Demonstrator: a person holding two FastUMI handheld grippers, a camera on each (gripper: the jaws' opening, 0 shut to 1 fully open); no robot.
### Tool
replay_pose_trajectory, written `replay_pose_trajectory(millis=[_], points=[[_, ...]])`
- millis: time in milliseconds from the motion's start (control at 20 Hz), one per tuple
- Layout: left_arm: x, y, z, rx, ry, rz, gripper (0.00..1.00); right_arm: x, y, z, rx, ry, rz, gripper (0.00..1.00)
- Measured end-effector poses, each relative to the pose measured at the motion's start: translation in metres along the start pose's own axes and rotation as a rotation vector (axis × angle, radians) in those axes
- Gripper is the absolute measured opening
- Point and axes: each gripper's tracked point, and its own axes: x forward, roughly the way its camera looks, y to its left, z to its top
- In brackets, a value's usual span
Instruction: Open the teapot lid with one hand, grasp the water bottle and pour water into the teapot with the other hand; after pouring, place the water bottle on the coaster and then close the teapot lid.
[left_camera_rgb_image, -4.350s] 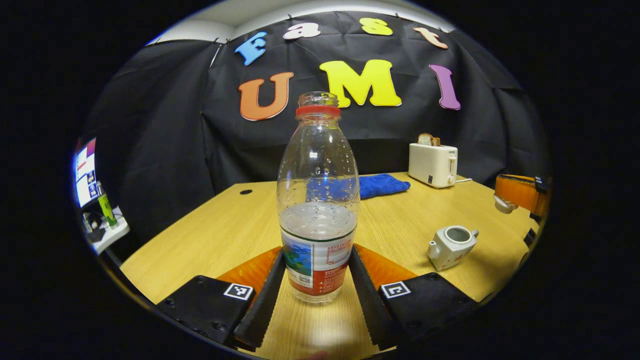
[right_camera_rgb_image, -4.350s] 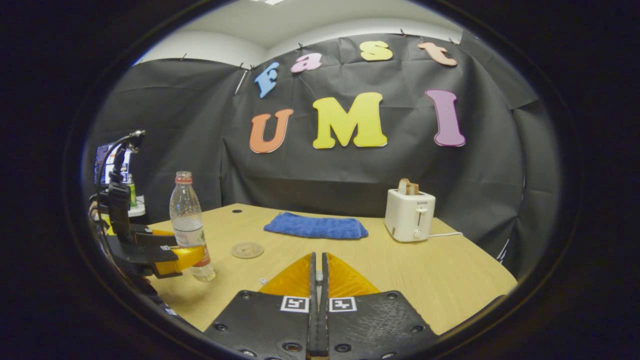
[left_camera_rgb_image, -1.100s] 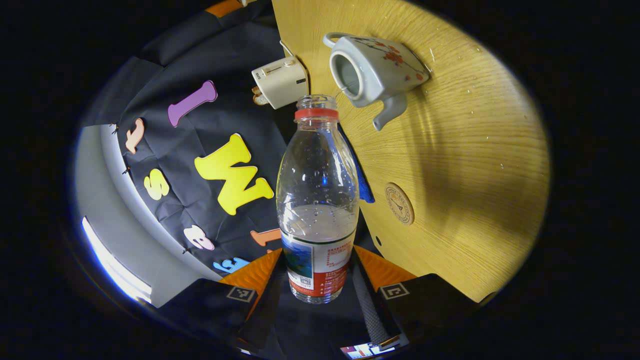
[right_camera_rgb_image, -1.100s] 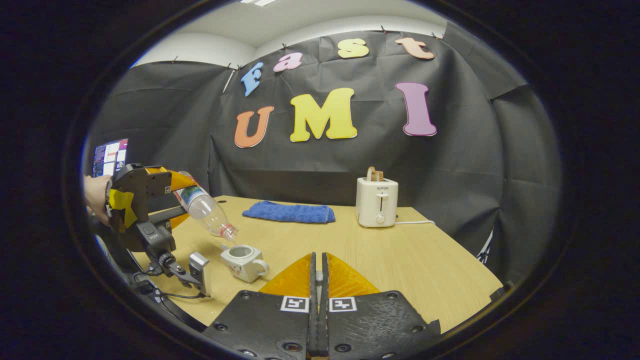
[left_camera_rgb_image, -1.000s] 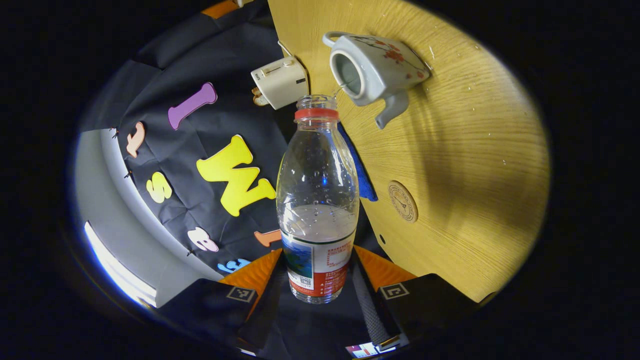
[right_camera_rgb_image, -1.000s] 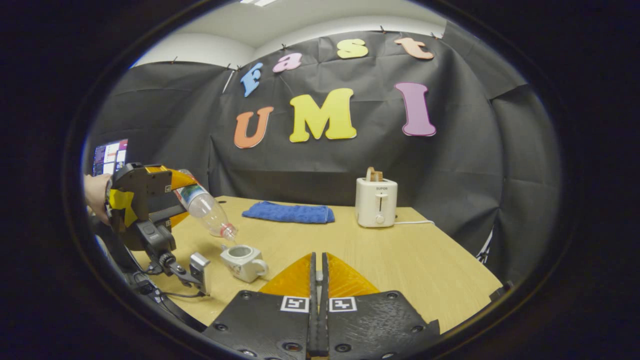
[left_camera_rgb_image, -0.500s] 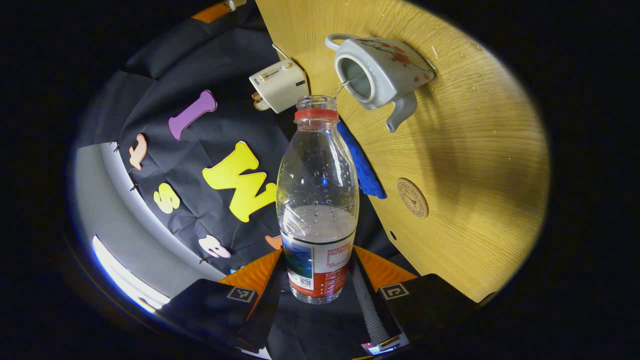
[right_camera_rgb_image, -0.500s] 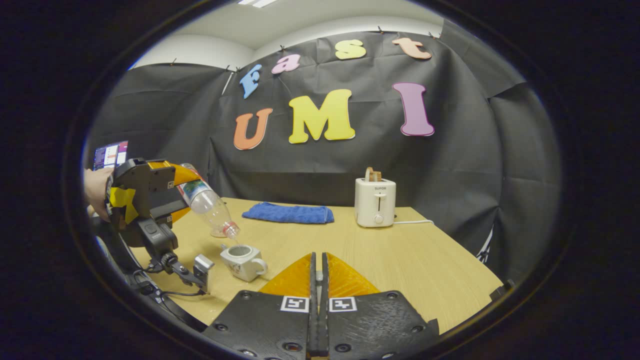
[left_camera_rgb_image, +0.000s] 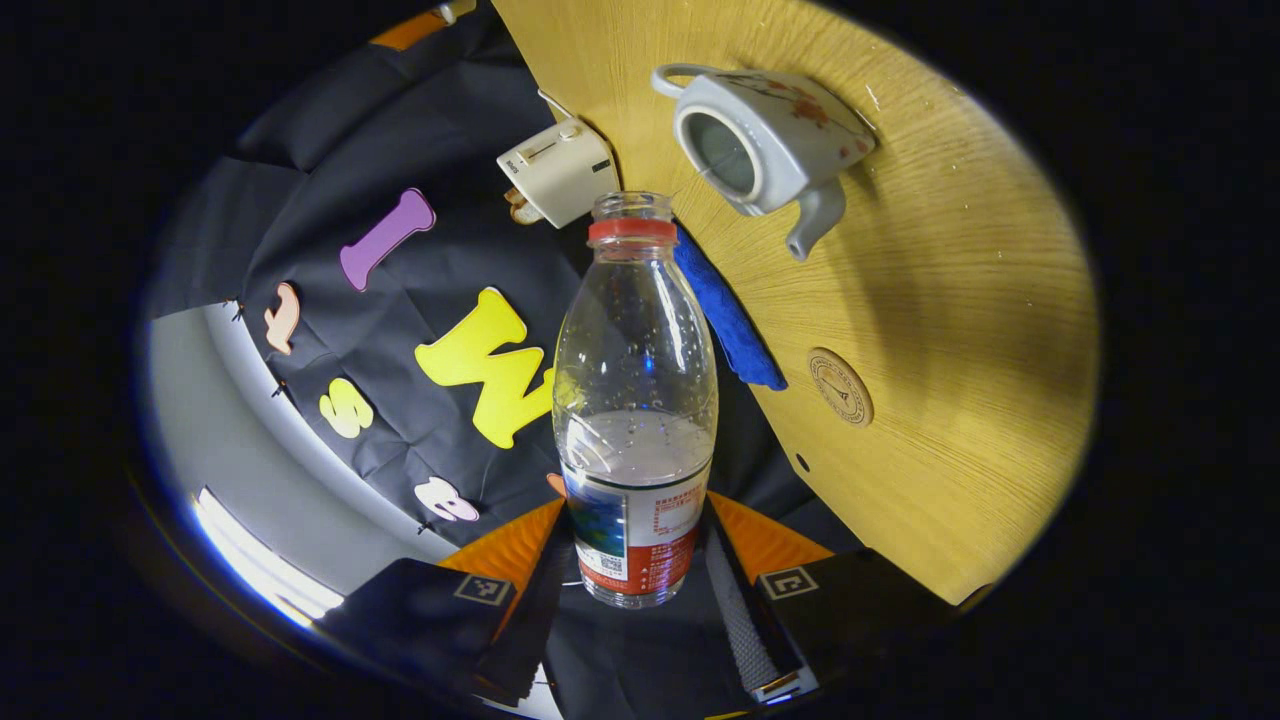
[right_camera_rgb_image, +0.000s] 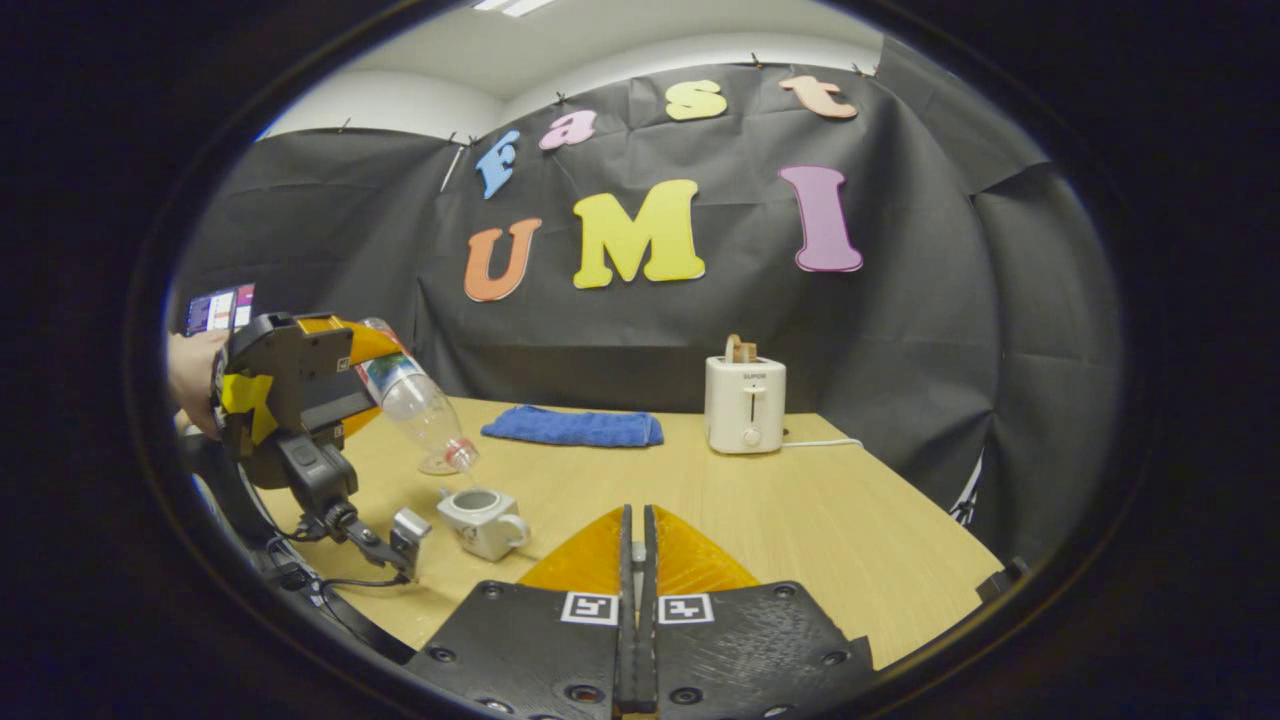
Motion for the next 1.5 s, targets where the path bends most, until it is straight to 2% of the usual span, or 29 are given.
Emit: replay_pose_trajectory(millis=[50, 100, 150, 300, 350, 400, 650, 750, 950, 1050, 1150, 1250, 1400, 1500], points=[[0.0, -0.001, 0.0, -0.003, -0.003, -0.003, 0.79, 0.001, -0.001, 0.0, 0.001, -0.002, -0.001, 0.0], [0.0, -0.001, 0.0, -0.004, -0.004, -0.004, 0.75, 0.001, 0.0, 0.001, 0.004, -0.002, 0.0, 0.0], [0.0, -0.001, 0.0, -0.003, -0.003, -0.005, 0.75, 0.001, 0.0, 0.0, 0.005, -0.002, 0.0, 0.02], [0.0, -0.001, 0.0, -0.001, -0.005, -0.007, 0.75, 0.0, 0.0, 0.001, 0.004, -0.003, 0.0, 0.0], [0.001, -0.001, 0.0, -0.01, -0.008, -0.004, 0.78, 0.001, 0.0, 0.001, 0.004, -0.004, 0.0, 0.0], [0.002, -0.002, 0.0, -0.033, -0.008, -0.008, 0.75, 0.001, 0.0, 0.002, 0.006, -0.004, 0.0, 0.0], [0.001, -0.021, 0.0, -0.177, -0.041, -0.068, 0.74, -0.001, 0.002, 0.004, 0.002, -0.006, -0.003, 0.0], [0.004, -0.037, -0.004, -0.334, -0.05, -0.128, 0.74, -0.003, 0.003, 0.006, 0.001, -0.008, -0.006, 0.0], [-0.015, -0.082, -0.008, -0.778, -0.058, -0.323, 0.75, -0.001, 0.011, 0.01, 0.009, -0.002, 0.003, 0.0], [-0.025, -0.085, -0.009, -0.96, -0.05, -0.336, 0.75, 0.0, 0.019, 0.013, 0.016, -0.002, 0.012, 0.0], [-0.031, -0.082, -0.021, -1.144, -0.017, -0.305, 0.75, 0.0, 0.025, 0.016, 0.005, -0.006, 0.017, 0.0], [-0.027, -0.077, -0.028, -1.368, -0.003, -0.304, 0.75, 0.002, 0.033, 0.017, -0.004, -0.005, 0.029, 0.0], [-0.029, -0.074, -0.023, -1.733, 0.016, -0.363, 0.75, 0.004, 0.043, 0.016, -0.012, 0.004, 0.042, 0.0], [-0.031, -0.066, -0.02, -1.897, 0.015, -0.385, 0.76, 0.005, 0.05, 0.019, -0.019, 0.004, 0.049, 0.0]])
